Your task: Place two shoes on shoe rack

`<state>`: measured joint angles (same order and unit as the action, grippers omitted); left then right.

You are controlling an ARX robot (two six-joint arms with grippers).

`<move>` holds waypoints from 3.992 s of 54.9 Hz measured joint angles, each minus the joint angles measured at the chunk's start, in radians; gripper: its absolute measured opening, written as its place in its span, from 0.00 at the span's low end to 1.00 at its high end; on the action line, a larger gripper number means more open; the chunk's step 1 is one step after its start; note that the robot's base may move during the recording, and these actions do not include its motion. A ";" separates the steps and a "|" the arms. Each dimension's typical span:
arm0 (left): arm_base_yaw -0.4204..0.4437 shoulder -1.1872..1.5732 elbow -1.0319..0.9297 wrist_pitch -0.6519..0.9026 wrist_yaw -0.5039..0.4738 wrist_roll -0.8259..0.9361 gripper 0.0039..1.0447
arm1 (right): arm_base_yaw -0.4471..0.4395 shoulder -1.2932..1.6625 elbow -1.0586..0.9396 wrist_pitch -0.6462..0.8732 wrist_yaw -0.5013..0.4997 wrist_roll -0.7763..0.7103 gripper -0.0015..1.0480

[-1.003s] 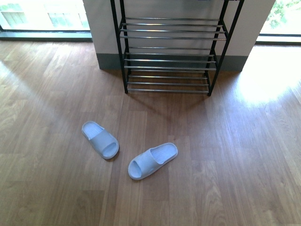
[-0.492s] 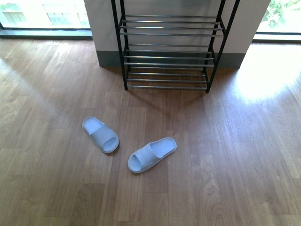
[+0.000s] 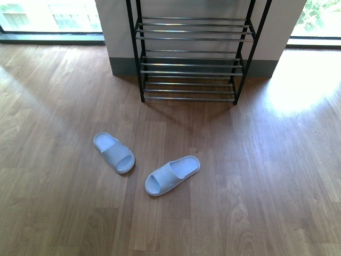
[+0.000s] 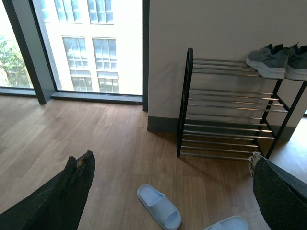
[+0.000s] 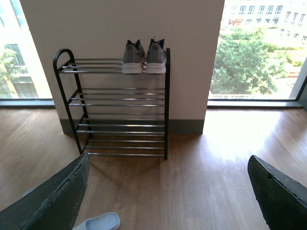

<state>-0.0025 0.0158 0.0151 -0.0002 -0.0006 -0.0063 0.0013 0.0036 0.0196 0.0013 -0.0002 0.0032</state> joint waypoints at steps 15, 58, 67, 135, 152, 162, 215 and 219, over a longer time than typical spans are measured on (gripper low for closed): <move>0.000 0.000 0.000 0.000 0.000 0.000 0.91 | 0.000 0.000 0.000 0.000 0.000 0.000 0.91; 0.000 0.000 0.000 0.000 0.000 0.002 0.91 | 0.000 0.000 0.000 0.000 0.000 0.000 0.91; 0.000 0.000 0.000 0.000 0.000 0.002 0.91 | 0.000 0.000 0.000 0.000 0.000 0.000 0.91; 0.000 0.000 0.000 0.000 0.000 0.002 0.91 | 0.000 0.000 0.000 0.000 -0.001 0.000 0.91; 0.000 0.000 0.000 0.000 0.000 0.002 0.91 | 0.000 0.001 0.000 0.000 0.000 0.000 0.91; 0.000 0.000 0.000 0.000 0.000 0.002 0.91 | 0.014 0.288 0.032 0.109 -0.106 -0.017 0.91; 0.000 0.000 0.000 0.000 0.000 0.002 0.91 | 0.215 2.750 0.957 0.698 -0.278 -0.768 0.91; 0.000 0.000 0.000 0.000 0.000 0.002 0.91 | 0.219 2.784 0.990 0.698 -0.283 -0.769 0.91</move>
<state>-0.0025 0.0158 0.0151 -0.0002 -0.0002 -0.0044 0.2203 2.7873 1.0096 0.6991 -0.2836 -0.7654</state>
